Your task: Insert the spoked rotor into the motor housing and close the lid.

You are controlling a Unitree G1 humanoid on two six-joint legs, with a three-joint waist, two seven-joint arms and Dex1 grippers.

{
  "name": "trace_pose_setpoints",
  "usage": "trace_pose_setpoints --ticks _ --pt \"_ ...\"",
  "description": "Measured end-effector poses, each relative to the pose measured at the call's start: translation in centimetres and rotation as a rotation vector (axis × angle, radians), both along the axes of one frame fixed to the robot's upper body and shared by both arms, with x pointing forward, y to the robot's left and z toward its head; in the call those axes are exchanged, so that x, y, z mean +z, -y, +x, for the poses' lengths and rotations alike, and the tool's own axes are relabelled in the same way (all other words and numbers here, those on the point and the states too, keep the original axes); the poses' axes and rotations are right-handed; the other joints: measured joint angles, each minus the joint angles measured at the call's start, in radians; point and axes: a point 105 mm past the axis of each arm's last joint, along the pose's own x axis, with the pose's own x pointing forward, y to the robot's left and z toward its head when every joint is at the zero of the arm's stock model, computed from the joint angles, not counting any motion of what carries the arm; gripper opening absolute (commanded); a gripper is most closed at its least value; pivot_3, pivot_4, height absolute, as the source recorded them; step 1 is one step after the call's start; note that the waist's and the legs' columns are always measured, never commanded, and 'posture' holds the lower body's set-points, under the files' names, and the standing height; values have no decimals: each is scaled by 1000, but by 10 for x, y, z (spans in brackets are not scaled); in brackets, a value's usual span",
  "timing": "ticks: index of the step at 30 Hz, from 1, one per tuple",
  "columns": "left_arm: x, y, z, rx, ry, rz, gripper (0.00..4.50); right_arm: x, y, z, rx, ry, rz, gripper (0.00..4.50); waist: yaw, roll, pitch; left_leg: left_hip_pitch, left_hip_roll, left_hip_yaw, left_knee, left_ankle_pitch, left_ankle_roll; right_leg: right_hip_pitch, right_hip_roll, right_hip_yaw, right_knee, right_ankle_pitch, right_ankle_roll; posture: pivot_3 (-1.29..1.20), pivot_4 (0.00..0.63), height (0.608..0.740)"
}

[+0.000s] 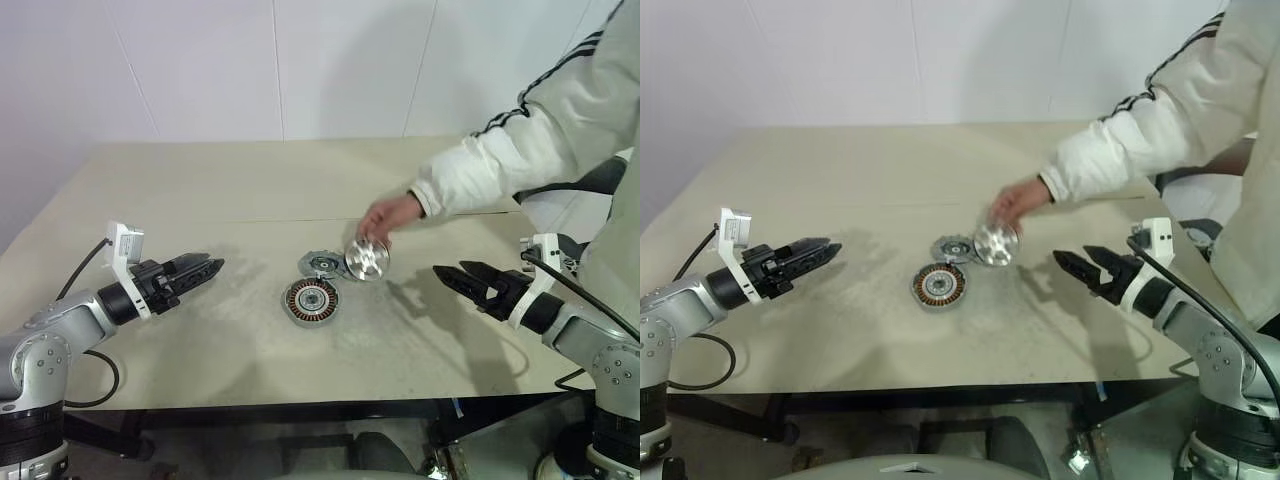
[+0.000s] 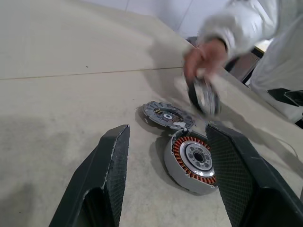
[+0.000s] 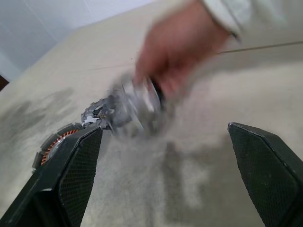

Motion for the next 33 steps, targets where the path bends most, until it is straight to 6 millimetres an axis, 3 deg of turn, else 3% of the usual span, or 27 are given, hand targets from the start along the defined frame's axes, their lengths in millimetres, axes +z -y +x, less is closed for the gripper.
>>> trace_pose_setpoints --ticks 17,23,29,33 --pt "4 0 2 8 10 13 2724 -6 -20 4 76 0 -10 4437 -1 0 0 0 0 0 0 0 0 0 0 0 1 0 0 0 0 740" --pt "-13 -10 -12 38 -28 125 2724 -11 -29 7 103 -4 -26 4437 0 0 0 0 0 0 0 0 0 -1 0 0 1 2 -3 0 0 740" --pt "-5 -18 -23 82 -31 58 2724 -15 -42 8 157 -8 -36 4437 0 0 0 0 1 1 1 0 0 0 -1 1 1 0 0 0 0 740" --pt "-28 -38 -27 207 -152 -90 2724 -16 -60 9 239 -2 -49 4437 -3 0 0 2 1 0 1 0 0 0 0 1 3 0 0 0 0 740"
